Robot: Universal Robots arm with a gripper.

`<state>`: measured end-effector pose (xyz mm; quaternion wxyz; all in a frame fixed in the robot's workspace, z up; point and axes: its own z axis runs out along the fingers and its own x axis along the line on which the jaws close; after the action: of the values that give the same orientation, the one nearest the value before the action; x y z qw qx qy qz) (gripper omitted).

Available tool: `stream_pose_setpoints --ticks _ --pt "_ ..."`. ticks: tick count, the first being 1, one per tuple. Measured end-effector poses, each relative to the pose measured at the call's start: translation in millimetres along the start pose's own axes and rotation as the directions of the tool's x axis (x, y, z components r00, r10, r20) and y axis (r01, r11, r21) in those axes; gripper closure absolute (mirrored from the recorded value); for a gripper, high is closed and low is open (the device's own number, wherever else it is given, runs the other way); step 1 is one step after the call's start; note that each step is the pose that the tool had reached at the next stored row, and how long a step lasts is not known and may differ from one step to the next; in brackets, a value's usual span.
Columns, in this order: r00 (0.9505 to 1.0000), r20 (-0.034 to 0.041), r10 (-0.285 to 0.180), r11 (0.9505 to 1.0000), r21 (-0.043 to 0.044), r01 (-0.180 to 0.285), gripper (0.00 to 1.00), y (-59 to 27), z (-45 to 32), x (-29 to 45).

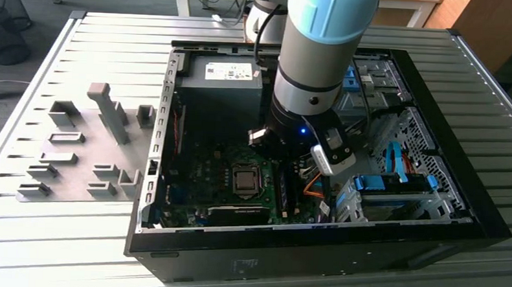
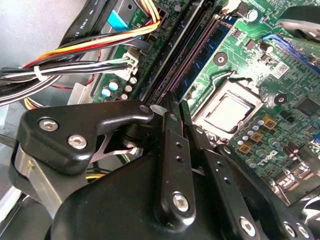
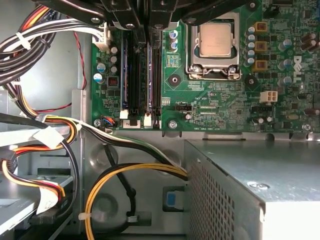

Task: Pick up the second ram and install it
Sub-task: 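Insert the second ram into the second slot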

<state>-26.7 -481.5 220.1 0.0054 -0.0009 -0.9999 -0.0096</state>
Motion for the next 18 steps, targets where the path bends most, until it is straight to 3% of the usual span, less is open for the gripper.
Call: stream_pose_setpoints --ticks 18 --pt "0.9999 -0.0002 0.010 0.9999 -0.0005 -0.010 0.86 -0.1 2.4 -1.7"
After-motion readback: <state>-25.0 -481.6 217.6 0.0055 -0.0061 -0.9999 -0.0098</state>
